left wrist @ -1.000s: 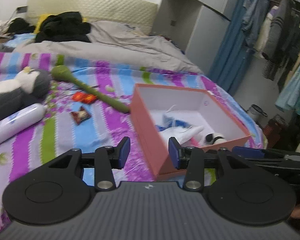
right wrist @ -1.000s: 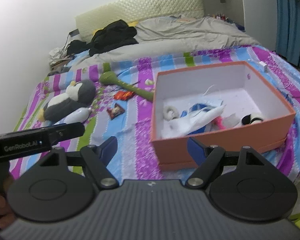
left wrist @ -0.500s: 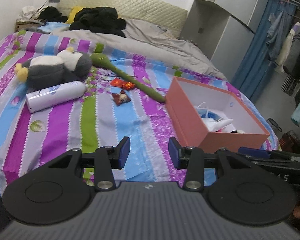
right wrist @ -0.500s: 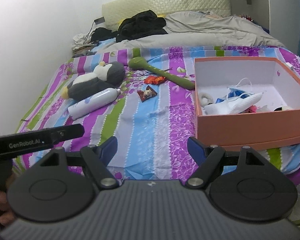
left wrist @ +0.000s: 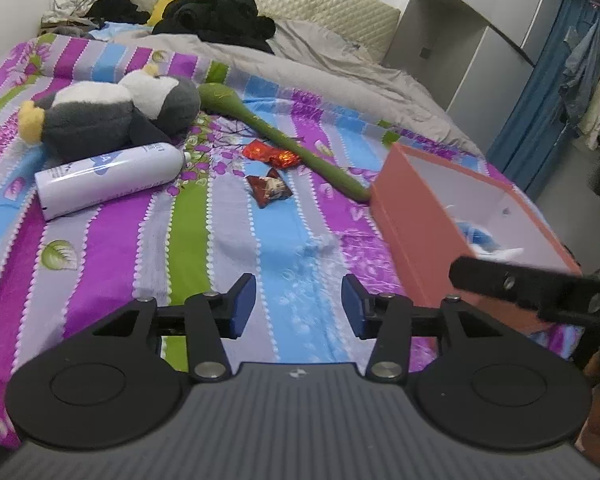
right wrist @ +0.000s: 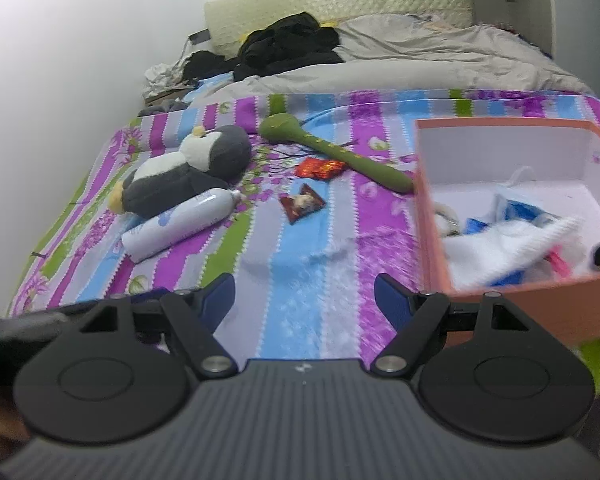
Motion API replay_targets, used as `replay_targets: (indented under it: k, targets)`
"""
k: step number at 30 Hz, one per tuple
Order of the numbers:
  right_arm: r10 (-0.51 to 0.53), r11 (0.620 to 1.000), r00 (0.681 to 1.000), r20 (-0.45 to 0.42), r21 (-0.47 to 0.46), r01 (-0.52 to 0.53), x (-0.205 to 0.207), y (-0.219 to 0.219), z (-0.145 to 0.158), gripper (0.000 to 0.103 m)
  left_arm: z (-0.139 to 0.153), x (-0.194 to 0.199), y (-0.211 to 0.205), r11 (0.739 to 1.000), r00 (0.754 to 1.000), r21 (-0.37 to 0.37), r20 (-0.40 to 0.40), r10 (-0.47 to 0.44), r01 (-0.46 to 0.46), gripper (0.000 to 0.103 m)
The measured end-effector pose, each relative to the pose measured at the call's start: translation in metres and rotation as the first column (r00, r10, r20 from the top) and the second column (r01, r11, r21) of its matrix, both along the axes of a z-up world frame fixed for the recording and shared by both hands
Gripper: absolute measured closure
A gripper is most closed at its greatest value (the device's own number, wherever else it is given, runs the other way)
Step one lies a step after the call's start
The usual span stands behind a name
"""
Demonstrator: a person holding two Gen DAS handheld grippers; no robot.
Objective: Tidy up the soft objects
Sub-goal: 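Withdraw both tools from the box back over the bed, then close left tool on the brown candy wrapper while right tool grasps the red candy packet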
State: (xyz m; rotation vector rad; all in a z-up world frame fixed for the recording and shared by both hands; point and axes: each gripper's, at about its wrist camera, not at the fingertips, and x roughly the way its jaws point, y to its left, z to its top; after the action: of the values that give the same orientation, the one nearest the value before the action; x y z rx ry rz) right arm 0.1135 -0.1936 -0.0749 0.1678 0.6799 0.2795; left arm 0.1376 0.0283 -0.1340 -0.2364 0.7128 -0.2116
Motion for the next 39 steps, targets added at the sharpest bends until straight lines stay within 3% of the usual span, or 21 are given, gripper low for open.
replay_targets:
  k: [6,15,20,22,25,32,39]
  targets:
    - [0.022,1.0,1.0,-0.007,0.012,-0.021,0.052,0.027,-0.019,0.024,-0.04,0.055,0.014,1.0,1.0,-0.018,-0.027,0.004,-0.004,0.05]
    - [0.004,0.999,1.0,0.017,0.032,-0.005,0.119,0.052,-0.045,0.025,-0.075,0.127,0.034,1.0,1.0,-0.004,0.019,-0.024,0.024,0.049]
    - [-0.008,0.999,1.0,0.022,0.051,0.007,0.158,0.062,-0.061,0.025,-0.094,0.168,0.057,0.995,1.0,-0.102,0.009,-0.012,0.013,0.05]
    - [-0.046,0.997,0.999,0.012,0.058,0.046,0.179,0.064,-0.065,0.03,-0.104,0.182,0.056,0.991,1.0,-0.131,0.001,-0.027,0.027,0.05]
    - [-0.096,0.988,0.995,-0.029,0.12,0.099,0.212,0.062,-0.072,0.03,-0.116,0.2,0.052,0.983,0.999,-0.175,-0.011,-0.05,0.047,0.05]
    - [-0.173,0.955,0.968,-0.182,0.209,0.21,0.283,0.055,-0.1,0.035,-0.126,0.229,0.039,0.976,0.995,-0.193,0.015,-0.096,0.097,0.05]
    - [-0.235,0.892,0.91,-0.343,0.297,0.342,0.328,0.038,-0.131,0.044,-0.131,0.252,0.034,0.957,0.992,-0.261,0.022,-0.128,0.129,0.052]
